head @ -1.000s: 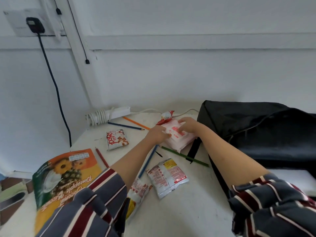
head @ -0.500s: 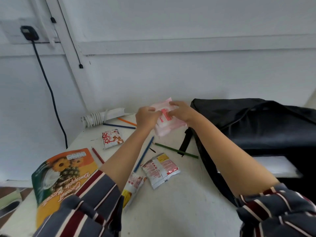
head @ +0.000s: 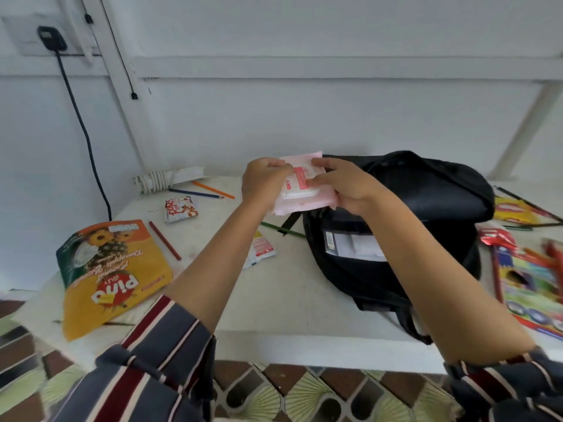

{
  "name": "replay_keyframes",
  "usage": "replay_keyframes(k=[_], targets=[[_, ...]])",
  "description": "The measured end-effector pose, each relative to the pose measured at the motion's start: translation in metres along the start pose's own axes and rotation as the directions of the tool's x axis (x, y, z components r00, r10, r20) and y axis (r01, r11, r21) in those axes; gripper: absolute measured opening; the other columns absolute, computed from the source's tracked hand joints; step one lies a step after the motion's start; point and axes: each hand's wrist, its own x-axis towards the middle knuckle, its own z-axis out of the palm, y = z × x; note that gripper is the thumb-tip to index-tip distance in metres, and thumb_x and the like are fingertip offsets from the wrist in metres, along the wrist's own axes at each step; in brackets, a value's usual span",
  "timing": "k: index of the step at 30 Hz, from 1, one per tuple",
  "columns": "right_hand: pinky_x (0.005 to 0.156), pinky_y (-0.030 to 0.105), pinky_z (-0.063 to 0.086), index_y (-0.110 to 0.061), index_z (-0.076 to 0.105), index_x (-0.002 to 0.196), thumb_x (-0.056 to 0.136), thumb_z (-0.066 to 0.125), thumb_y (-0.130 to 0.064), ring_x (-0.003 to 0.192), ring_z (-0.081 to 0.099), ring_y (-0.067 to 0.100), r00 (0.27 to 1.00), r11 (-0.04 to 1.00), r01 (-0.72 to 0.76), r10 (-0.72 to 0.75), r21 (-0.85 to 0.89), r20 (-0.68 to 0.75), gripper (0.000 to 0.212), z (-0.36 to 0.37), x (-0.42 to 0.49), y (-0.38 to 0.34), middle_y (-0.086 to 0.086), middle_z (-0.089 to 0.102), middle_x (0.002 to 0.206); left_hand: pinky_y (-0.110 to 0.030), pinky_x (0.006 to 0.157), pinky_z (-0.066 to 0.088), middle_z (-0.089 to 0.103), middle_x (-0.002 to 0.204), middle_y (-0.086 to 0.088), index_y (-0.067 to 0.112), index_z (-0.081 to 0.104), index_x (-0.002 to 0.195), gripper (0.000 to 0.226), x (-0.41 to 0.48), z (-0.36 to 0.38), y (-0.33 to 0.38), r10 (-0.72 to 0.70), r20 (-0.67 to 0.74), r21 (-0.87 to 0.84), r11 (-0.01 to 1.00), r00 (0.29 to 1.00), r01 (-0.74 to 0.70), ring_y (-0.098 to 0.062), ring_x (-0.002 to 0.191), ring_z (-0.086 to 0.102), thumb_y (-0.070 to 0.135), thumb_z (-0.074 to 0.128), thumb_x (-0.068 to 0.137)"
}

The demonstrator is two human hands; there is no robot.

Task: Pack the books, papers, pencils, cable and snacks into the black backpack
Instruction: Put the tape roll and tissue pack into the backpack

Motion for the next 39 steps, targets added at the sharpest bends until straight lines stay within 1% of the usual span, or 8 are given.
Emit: replay_keyframes(k=[2,6,10,13,19,25,33,39], targets=[[0.054,0.026,0.056,-0.004,0.031,0.142,0.087,0.054,0.006,0.084,0.062,0.021,0.999,0.989,-0.045,0.042,0.142,0.022,0.060,-0.020,-0.017,0.007,0.013,0.056,0.115,-0.030,0.076,0.051,0.060,0.099,0.004,0.014,0.060,0.112,0.029,-0.017,0.012,0.000,-0.010,-0.028,-0.020,1.000,1.000,0.010,-0.016,0.089,0.060,0.024,0.060,0.085],[0.053,0.023,0.055,-0.005,0.038,0.138,0.086,0.051,0.006,0.079,0.063,0.017,0.995,0.961,-0.103,0.095,0.256,0.042,0.055,-0.070,-0.051,0.020,0.009,0.062,0.107,-0.035,0.069,0.055,0.061,0.096,-0.006,0.014,0.050,0.105,0.015,-0.042,0.037,-0.004,-0.022,-0.012,-0.141,0.990,1.000,0.020,-0.020,0.075,0.063,0.022,0.040,0.096],[0.060,0.024,0.056,-0.007,0.045,0.134,0.073,0.056,0.001,0.092,0.063,0.020,0.985,0.968,-0.170,0.160,0.186,0.068,0.062,-0.121,-0.077,0.040,0.011,0.061,0.121,-0.033,0.075,0.053,0.060,0.092,-0.005,0.019,0.056,0.079,0.031,-0.054,0.059,-0.022,0.103,0.340,-0.041,0.995,0.935,-0.095,-0.020,0.083,0.060,0.008,0.031,0.095],[0.061,0.027,0.057,-0.011,0.052,0.127,0.068,0.061,0.000,0.093,0.066,0.023,0.971,0.965,-0.231,0.222,0.123,0.085,0.060,-0.144,-0.090,0.056,0.009,0.065,0.117,-0.029,0.090,0.045,0.062,0.107,-0.002,0.019,0.059,0.089,0.033,-0.055,0.070,-0.039,0.094,0.567,0.108,0.976,0.818,-0.187,-0.015,0.105,0.056,0.003,0.031,0.094],[0.069,0.029,0.058,-0.015,0.059,0.111,0.067,0.061,0.003,0.083,0.069,0.022,0.954,0.951,-0.291,0.280,0.101,0.108,0.048,-0.148,-0.086,0.077,0.005,0.073,0.096,-0.021,0.096,0.032,0.037,0.135,0.001,0.020,0.048,0.134,0.053,-0.040,0.080,-0.050,0.267,0.716,0.383,0.623,0.645,-0.682,-0.016,0.125,0.031,-0.004,0.045,0.087],[0.064,0.026,0.056,-0.012,0.064,0.097,0.086,0.040,0.008,0.075,0.069,0.018,0.965,0.932,-0.263,0.251,0.248,0.080,0.034,-0.139,-0.064,0.089,0.004,0.073,0.085,-0.039,0.116,0.007,0.010,0.155,0.000,0.036,0.053,0.129,0.055,-0.014,0.082,-0.039,0.210,0.767,0.496,0.405,0.606,-0.768,-0.024,0.141,0.004,0.003,0.048,0.085],[0.062,0.028,0.057,-0.002,0.051,0.123,0.083,0.049,0.011,0.082,0.066,0.024,0.968,0.909,-0.220,0.248,0.353,-0.034,0.042,-0.117,-0.029,0.108,0.016,0.065,0.102,-0.028,0.109,0.018,0.031,0.149,-0.002,0.023,0.055,0.130,0.045,0.011,0.078,-0.018,0.265,0.744,0.378,0.590,0.613,-0.713,-0.022,0.135,0.023,0.002,0.048,0.091],[0.067,0.027,0.057,0.004,0.048,0.127,0.086,0.049,0.012,0.086,0.063,0.026,0.965,0.915,-0.145,0.214,0.377,-0.148,0.042,-0.106,-0.018,0.107,0.017,0.064,0.103,-0.024,0.104,0.020,0.036,0.146,-0.001,0.024,0.057,0.128,0.046,0.020,0.077,0.000,0.271,0.738,0.378,0.593,0.618,-0.711,-0.019,0.133,0.029,0.002,0.047,0.090]])
